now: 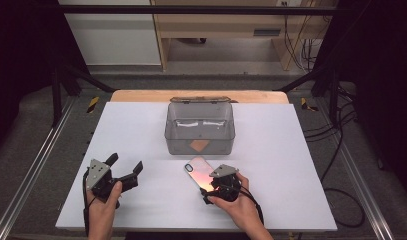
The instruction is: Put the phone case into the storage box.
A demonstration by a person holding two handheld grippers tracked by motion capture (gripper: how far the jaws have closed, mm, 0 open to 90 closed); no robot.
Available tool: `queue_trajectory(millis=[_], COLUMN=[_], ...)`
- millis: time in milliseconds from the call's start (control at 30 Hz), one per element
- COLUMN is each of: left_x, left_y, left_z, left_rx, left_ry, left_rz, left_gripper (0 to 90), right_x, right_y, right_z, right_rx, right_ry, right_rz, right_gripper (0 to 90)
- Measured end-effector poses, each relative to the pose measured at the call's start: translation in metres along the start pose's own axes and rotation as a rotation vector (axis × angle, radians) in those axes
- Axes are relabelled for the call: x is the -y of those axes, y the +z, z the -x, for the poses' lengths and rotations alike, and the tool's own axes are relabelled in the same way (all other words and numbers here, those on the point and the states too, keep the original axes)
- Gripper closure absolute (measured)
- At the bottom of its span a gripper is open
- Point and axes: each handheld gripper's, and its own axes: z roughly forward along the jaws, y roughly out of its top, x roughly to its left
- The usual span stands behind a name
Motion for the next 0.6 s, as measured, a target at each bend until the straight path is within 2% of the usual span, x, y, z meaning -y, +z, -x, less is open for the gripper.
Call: queue_trajectory(millis=[133, 233, 267, 300, 333, 367, 433, 467, 533, 600], left_x=[-0.008, -0.019, -0.022, -0.026, -0.030, -0.033, -0.038, -0.040, -0.044, -0.048], left_y=[-0.004, -0.006, -0.006, -0.005, -0.003, -0.002, 0.003, 0.006, 0.012, 0.021], left_z=[0.003, 0.006, 0.008, 0.009, 0.011, 0.012, 0.017, 0.020, 0.026, 0.035], left_rx=[0.015, 0.035, 0.047, 0.053, 0.056, 0.058, 0.074, 0.078, 0.095, 0.126], left_ry=[-0.031, -0.054, -0.061, -0.068, -0.073, -0.075, -0.095, -0.105, -0.120, -0.158], left_rz=[0.022, 0.038, 0.044, 0.052, 0.057, 0.064, 0.076, 0.082, 0.082, 0.092], left_gripper=[4.8, 2.8, 1.5, 1.5, 1.5, 1.5, 1.5, 1.6, 1.9, 2.2], right_x=[0.000, -0.004, -0.008, -0.008, -0.015, -0.015, -0.021, -0.028, -0.031, -0.040], right_y=[-0.012, -0.023, -0.029, -0.029, -0.034, -0.034, -0.037, -0.037, -0.037, -0.035], right_z=[-0.011, -0.017, -0.022, -0.022, -0.025, -0.025, -0.026, -0.026, -0.026, -0.025], right_rx=[-0.005, -0.016, -0.018, -0.018, -0.020, -0.020, -0.022, -0.016, -0.005, 0.008], right_ry=[-0.034, -0.042, -0.045, -0.045, -0.033, -0.033, -0.008, 0.007, 0.014, 0.049], right_rz=[0.042, 0.096, 0.140, 0.140, 0.188, 0.188, 0.243, 0.299, 0.313, 0.374], right_gripper=[17.4, 17.3, 17.3, 17.3, 17.3, 17.3, 17.3, 17.3, 17.3, 17.3])
